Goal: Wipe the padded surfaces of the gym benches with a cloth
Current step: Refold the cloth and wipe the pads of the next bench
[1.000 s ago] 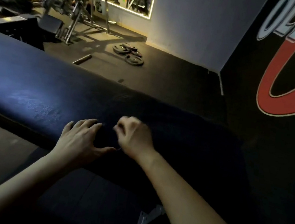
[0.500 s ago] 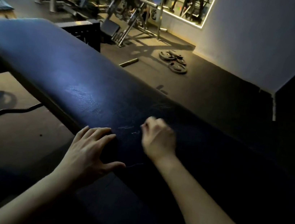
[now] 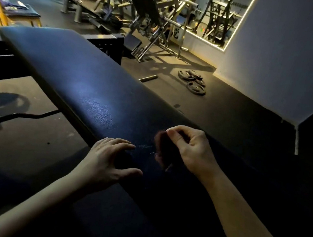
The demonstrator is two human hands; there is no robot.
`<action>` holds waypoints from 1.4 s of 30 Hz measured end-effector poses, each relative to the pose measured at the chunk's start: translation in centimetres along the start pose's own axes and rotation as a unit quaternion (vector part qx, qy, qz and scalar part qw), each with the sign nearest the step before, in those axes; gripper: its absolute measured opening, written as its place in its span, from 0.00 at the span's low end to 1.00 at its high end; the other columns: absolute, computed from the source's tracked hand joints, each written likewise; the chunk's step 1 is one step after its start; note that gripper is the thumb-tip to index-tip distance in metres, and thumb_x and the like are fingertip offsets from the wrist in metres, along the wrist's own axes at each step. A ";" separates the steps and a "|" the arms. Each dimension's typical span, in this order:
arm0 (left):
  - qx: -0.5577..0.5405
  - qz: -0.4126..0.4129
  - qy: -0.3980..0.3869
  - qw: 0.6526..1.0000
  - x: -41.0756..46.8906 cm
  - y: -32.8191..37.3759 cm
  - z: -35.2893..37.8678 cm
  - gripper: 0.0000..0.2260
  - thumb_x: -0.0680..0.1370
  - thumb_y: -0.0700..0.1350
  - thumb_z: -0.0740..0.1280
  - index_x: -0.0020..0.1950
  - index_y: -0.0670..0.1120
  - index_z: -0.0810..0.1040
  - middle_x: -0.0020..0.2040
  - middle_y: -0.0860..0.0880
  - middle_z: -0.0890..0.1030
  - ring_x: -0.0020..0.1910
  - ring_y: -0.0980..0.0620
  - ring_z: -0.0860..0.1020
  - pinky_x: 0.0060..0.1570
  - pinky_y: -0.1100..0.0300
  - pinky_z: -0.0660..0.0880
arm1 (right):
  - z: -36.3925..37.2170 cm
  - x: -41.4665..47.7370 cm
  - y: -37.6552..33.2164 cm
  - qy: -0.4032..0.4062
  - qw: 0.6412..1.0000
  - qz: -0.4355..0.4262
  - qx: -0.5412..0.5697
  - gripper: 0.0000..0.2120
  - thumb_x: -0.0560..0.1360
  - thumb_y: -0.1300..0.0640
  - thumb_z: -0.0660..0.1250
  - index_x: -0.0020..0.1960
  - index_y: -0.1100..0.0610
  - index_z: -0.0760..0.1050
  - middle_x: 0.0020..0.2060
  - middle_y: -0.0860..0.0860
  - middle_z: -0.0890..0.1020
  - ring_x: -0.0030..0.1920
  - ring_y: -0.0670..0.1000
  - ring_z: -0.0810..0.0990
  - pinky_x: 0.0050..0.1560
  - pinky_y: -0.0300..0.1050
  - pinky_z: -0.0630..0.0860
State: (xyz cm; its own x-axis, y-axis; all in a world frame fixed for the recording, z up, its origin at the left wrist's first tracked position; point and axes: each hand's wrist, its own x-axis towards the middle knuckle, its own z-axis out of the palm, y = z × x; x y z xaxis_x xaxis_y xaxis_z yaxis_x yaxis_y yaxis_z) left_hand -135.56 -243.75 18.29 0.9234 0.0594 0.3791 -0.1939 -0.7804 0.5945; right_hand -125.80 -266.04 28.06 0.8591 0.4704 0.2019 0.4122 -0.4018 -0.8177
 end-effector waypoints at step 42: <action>-0.080 -0.144 0.010 0.986 5.9 1.2 1.6 0.13 0.75 0.56 0.72 0.57 0.53 0.85 0.53 0.53 0.82 0.58 0.49 0.78 0.63 0.47 0.73 | 5.5 2.5 2.0 -0.022 0.959 0.209 0.189 0.10 0.84 0.64 0.58 0.61 0.58 0.76 0.56 0.56 0.82 0.59 0.56 0.82 0.62 0.51 0.80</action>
State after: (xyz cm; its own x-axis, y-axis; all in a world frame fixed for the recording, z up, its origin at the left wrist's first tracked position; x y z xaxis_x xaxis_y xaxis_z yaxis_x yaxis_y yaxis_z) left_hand -129.78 -245.36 20.10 0.9414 0.2774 0.1921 0.0233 -0.6214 0.7831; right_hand -124.49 -261.37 23.96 0.9083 0.3665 -0.2018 -0.1118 -0.2522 -0.9612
